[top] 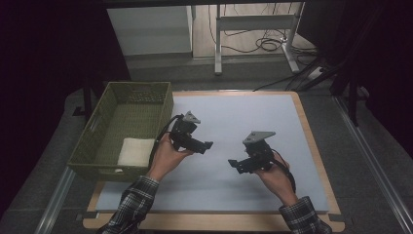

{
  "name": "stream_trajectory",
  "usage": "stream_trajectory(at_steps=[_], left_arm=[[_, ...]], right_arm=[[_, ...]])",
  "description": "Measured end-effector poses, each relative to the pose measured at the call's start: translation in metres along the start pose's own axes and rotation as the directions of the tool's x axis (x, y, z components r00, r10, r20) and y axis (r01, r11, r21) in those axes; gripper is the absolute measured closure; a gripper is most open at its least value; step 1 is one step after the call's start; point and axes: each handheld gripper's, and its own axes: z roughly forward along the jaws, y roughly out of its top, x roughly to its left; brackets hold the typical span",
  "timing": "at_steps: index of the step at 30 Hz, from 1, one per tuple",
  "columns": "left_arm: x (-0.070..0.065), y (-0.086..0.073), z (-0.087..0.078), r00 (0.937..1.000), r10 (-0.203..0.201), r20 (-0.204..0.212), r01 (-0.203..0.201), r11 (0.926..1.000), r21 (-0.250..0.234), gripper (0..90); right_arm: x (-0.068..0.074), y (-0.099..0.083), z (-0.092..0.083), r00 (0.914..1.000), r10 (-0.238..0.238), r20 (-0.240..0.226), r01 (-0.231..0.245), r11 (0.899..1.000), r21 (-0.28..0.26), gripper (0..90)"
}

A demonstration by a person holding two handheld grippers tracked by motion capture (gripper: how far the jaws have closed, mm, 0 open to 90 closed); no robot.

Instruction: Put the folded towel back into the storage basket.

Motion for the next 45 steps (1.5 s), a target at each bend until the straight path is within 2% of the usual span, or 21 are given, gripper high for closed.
stream_trajectory(at_steps=[14, 18, 23, 26, 30, 41, 45], left_arm=[[-0.027, -0.018, 0.012, 0.9991, 0.032, 0.027, -0.031, 0.9992, -0.026, 3.5], [-0.035, -0.026, 0.015, 0.9985, 0.047, 0.028, -0.046, 0.9987, -0.02, 3.2], [-0.041, -0.039, 0.02, 0.9984, 0.046, 0.033, -0.045, 0.9988, -0.018, 2.9], [-0.043, -0.048, 0.023, 0.9985, 0.049, 0.026, -0.049, 0.9987, -0.012, 2.9], [-0.044, -0.06, 0.027, 0.9991, 0.03, 0.03, -0.03, 0.9995, -0.012, 3.0], [-0.049, -0.09, 0.029, 0.9998, 0.014, 0.017, -0.014, 0.9999, 0.002, 2.9], [-0.051, -0.1, 0.028, 0.9998, 0.02, -0.002, -0.02, 0.9997, 0.015, 2.9]], right_arm=[[-0.023, -0.031, -0.028, 0.9984, 0.028, 0.049, -0.028, 1.0, 0.013, 6.9], [-0.026, -0.04, -0.033, 0.9976, 0.035, 0.059, -0.036, 0.999, 0.023, 6.6], [-0.027, -0.05, -0.037, 0.9972, 0.024, 0.071, -0.027, 0.999, 0.029, 6.4], [-0.026, -0.057, -0.039, 0.9969, 0.021, 0.076, -0.023, 0.999, 0.027, 6.3], [-0.027, -0.068, -0.04, 0.9965, 0.028, 0.079, -0.03, 0.999, 0.021, 6.3], [-0.029, -0.094, -0.041, 0.9946, 0.036, 0.097, -0.039, 0.999, 0.026, 6.3], [-0.029, -0.102, -0.038, 0.9944, 0.038, 0.098, -0.042, 0.998, 0.04, 6.3]])
